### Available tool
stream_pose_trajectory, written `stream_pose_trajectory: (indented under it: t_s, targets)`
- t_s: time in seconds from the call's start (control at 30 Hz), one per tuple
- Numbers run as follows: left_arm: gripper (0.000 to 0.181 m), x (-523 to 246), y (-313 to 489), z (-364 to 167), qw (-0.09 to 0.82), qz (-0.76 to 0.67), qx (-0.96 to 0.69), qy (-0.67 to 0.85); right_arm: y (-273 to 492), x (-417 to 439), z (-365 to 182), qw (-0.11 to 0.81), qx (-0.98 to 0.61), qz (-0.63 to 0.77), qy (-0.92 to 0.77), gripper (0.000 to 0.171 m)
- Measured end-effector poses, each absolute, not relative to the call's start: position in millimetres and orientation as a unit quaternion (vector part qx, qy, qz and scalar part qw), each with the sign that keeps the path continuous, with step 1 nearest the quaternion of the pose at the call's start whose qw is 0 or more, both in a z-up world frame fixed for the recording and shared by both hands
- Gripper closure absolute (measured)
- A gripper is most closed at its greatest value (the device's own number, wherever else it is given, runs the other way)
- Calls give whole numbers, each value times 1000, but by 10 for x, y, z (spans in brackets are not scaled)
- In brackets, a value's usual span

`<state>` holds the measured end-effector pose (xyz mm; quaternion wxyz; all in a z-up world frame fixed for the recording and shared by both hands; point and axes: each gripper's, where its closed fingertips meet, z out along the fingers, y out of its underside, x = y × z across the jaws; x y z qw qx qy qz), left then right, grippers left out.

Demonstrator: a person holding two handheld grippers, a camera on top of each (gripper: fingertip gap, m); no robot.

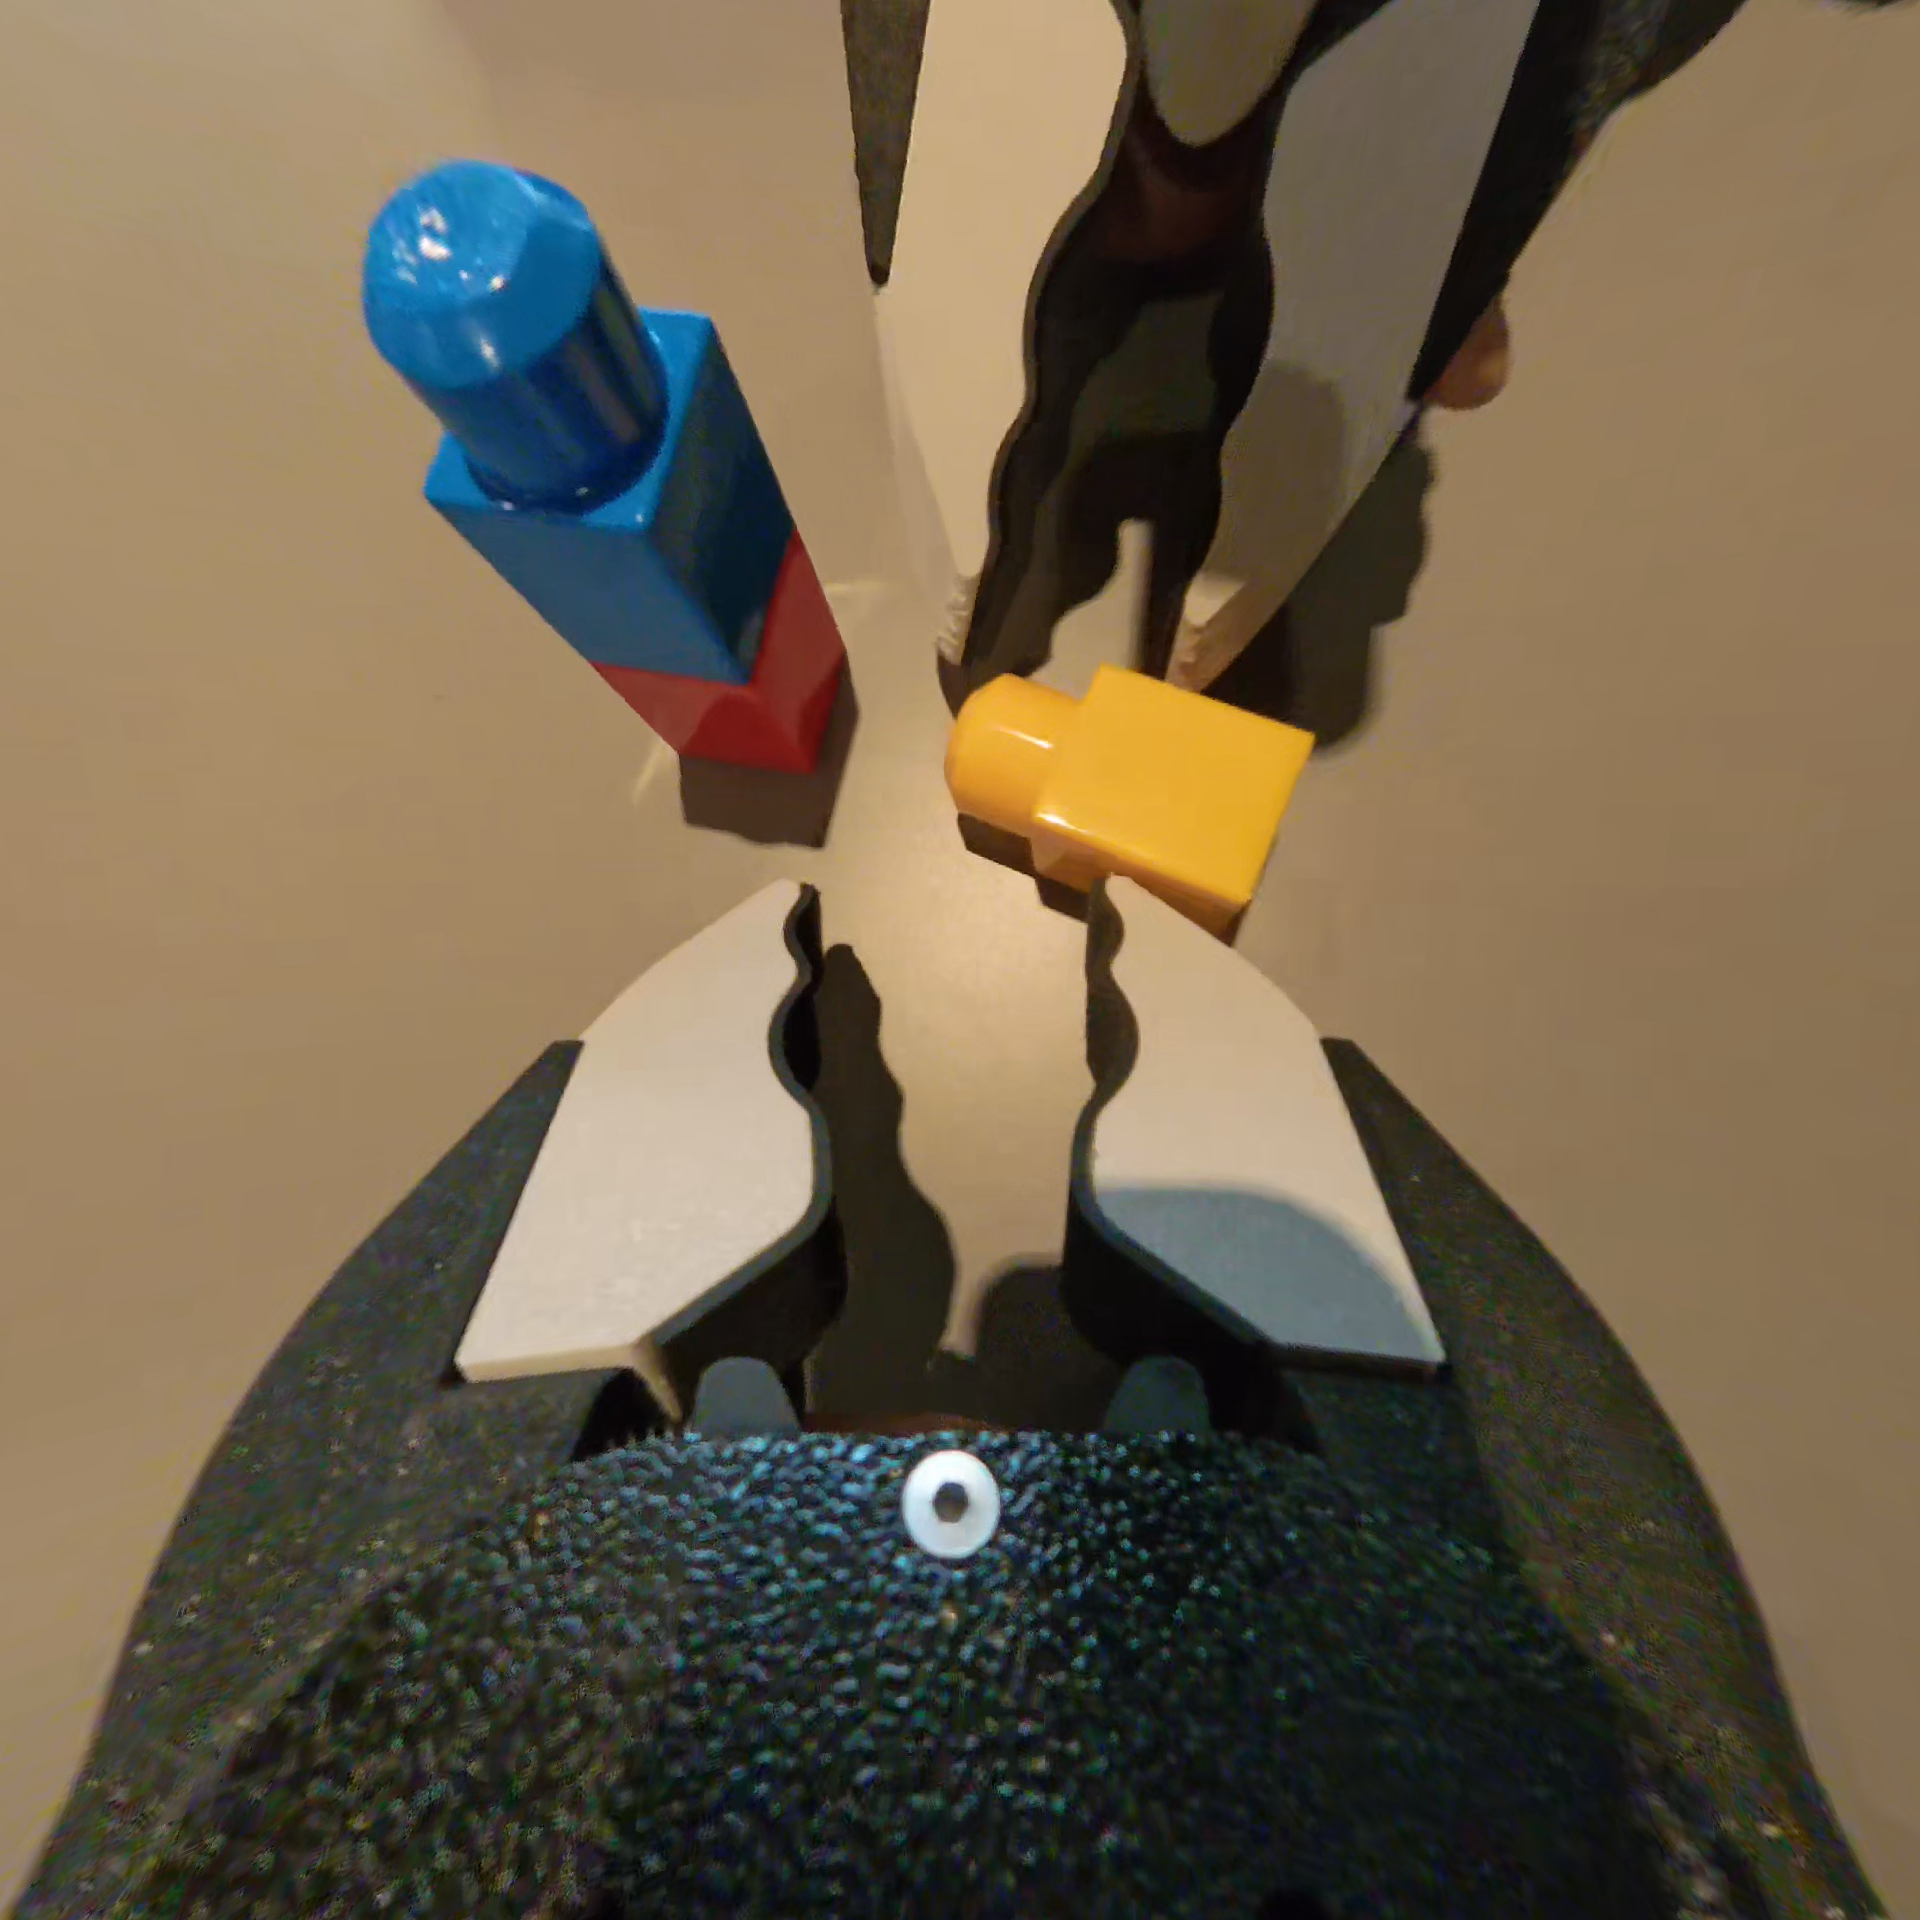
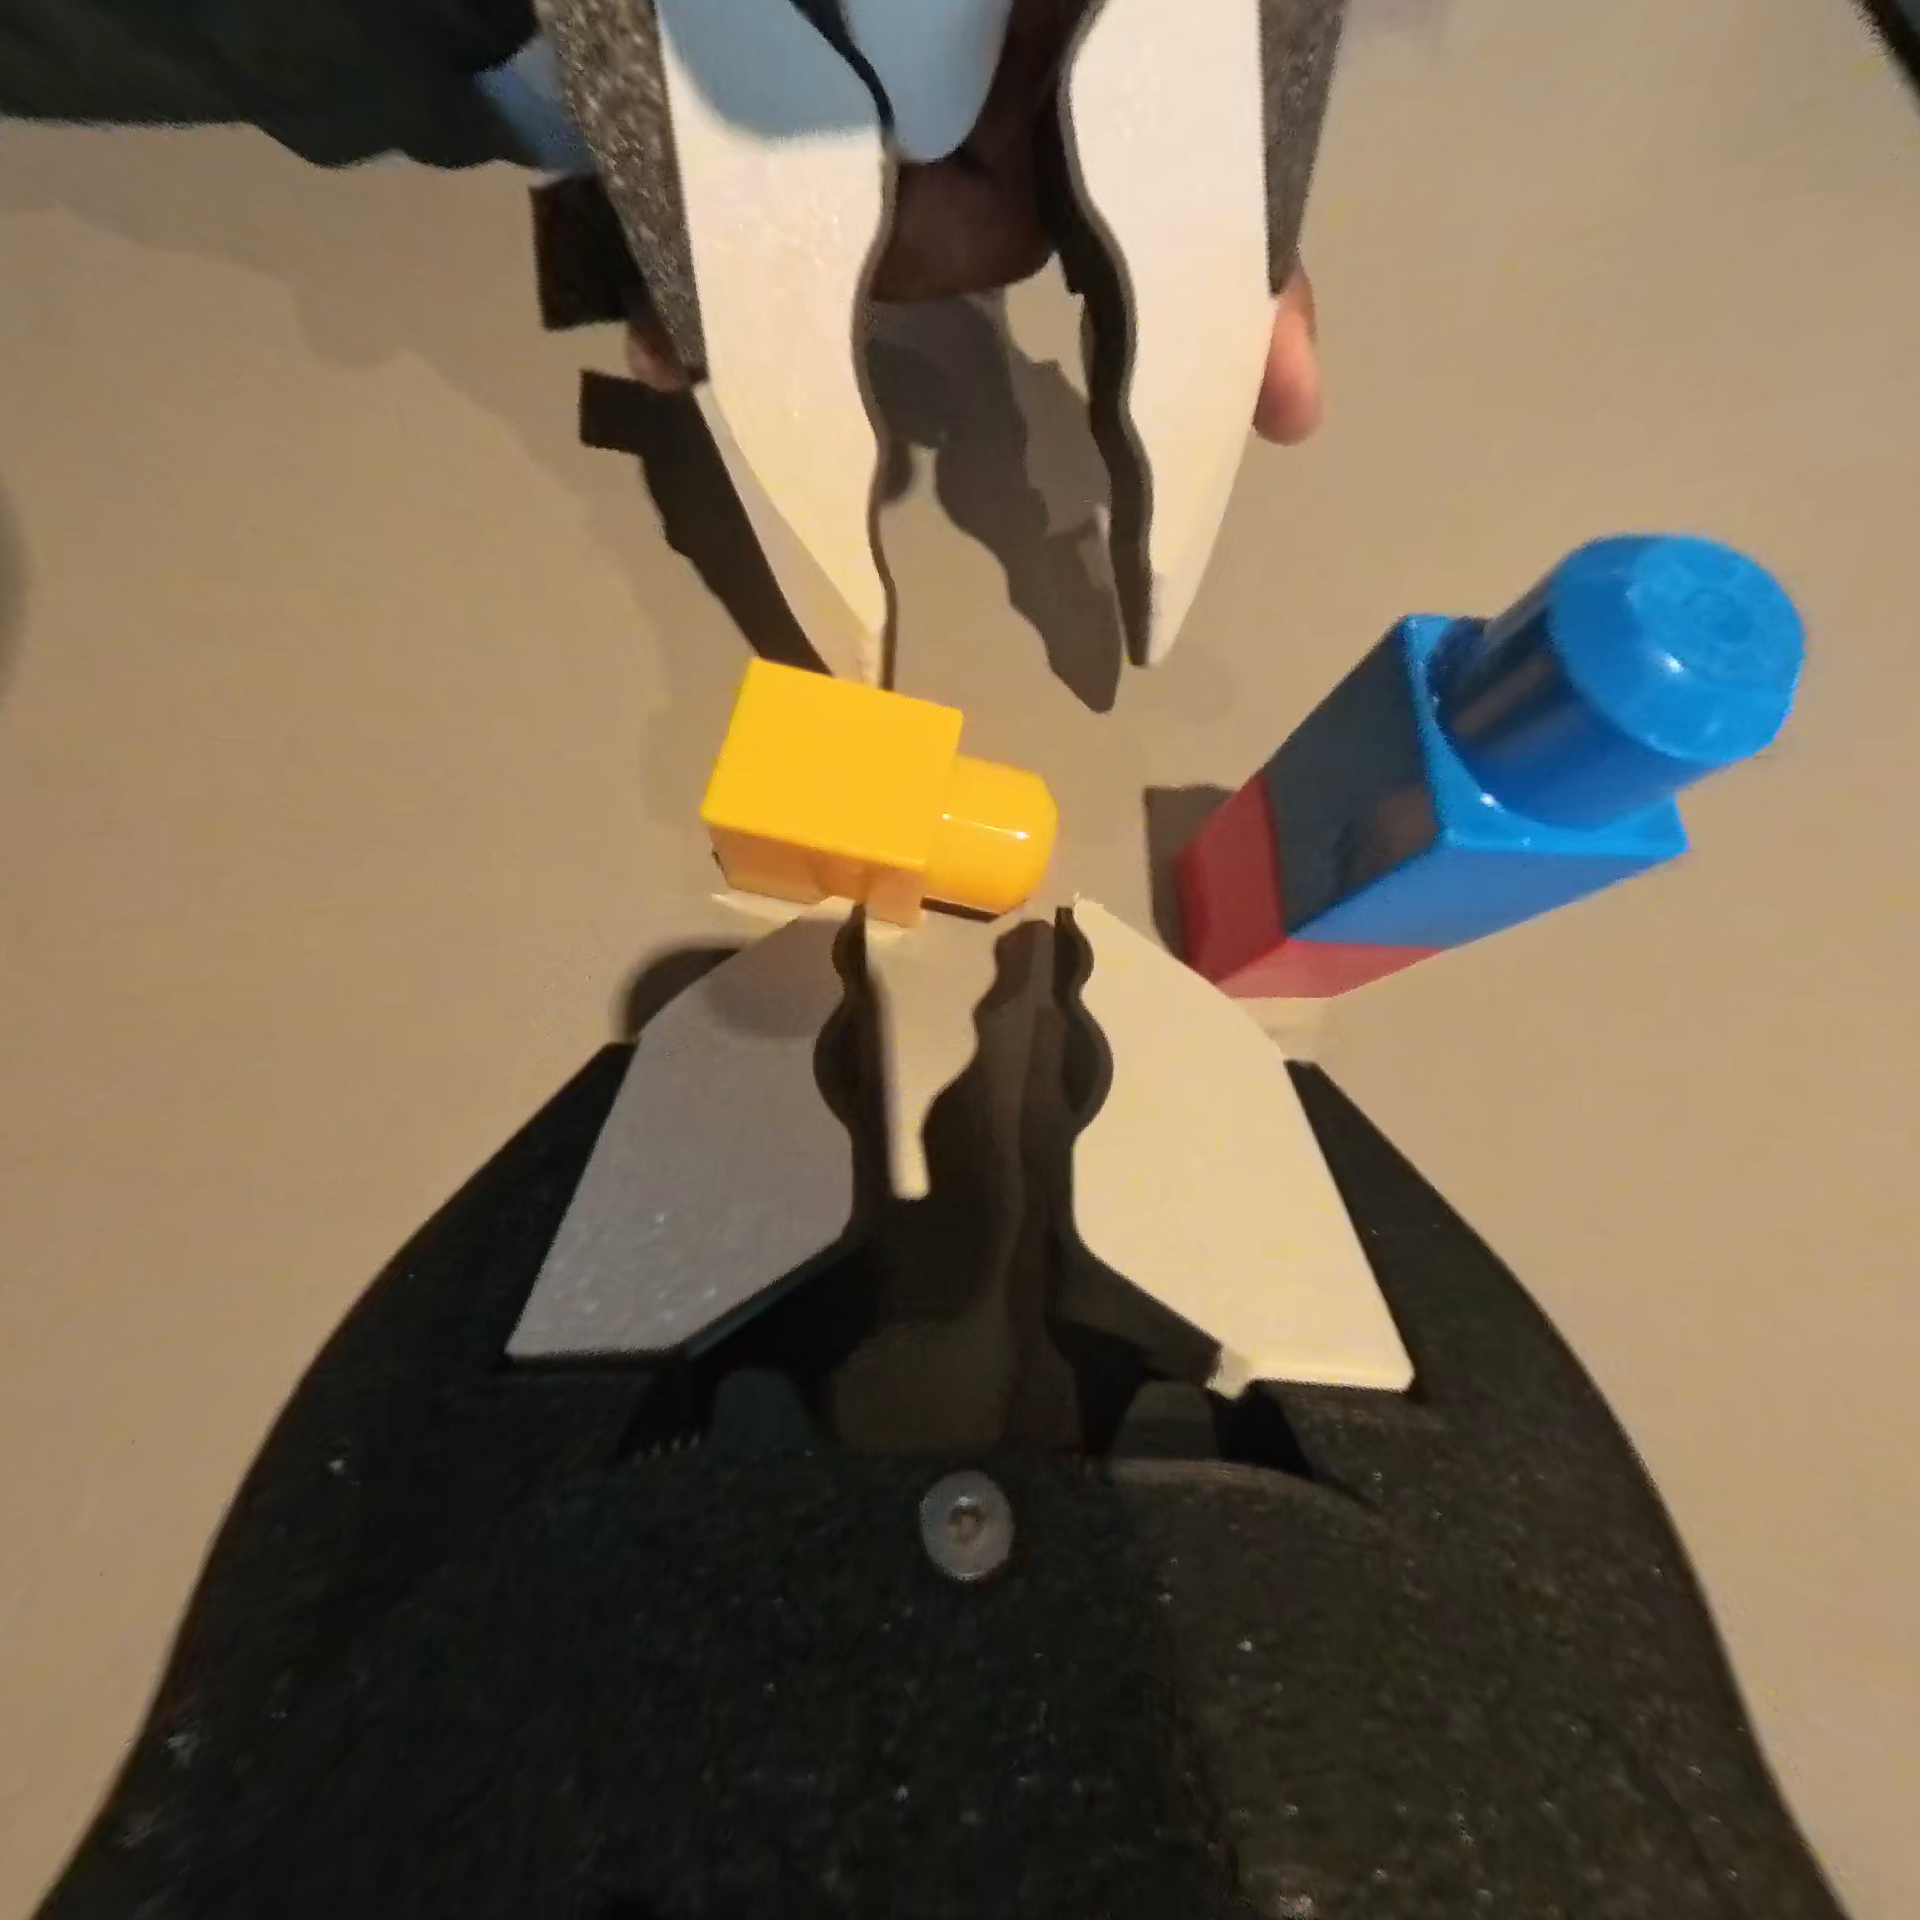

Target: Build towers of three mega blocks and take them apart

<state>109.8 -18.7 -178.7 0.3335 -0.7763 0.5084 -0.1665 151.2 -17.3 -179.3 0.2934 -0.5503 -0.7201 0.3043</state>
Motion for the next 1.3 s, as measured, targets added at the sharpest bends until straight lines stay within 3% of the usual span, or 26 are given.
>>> stream_pose_trajectory:
  t_s: [0.27, 0.37, 0.53, 0.87, 1.0, 1.17, 1.3]
  targets:
    - [136, 1239, -353, -1586, 278, -357, -801, 393, -333, 1540, -1660, 167, -614, 440, -634, 134]
    - [133, 1237, -347, -1741, 251, -339, -820, 387, -372, 1539, -1727, 137, -635, 435, -624, 134]
    - [142, 1332, -410, -1736, 234, -375, -811, 384, -426, 1531, -1754, 126, -633, 430, -631, 135]
    - [147, 1345, -355, -1682, 289, -324, -787, 439, -408, 1513, -1742, 165, -612, 408, -658, 132]
    - [151, 1302, -284, -1608, 360, -249, -743, 506, -332, 1479, -1643, 235, -579, 390, -676, 142]
    - [176, 1409, -423, -1633, 396, -206, -674, 589, -363, 1460, -1473, 281, -546, 397, -682, 148]
    - [160, 1404, -422, -1618, 387, -211, -686, 579, -267, 1520, -1650, 260, -573, 354, -691, 138]
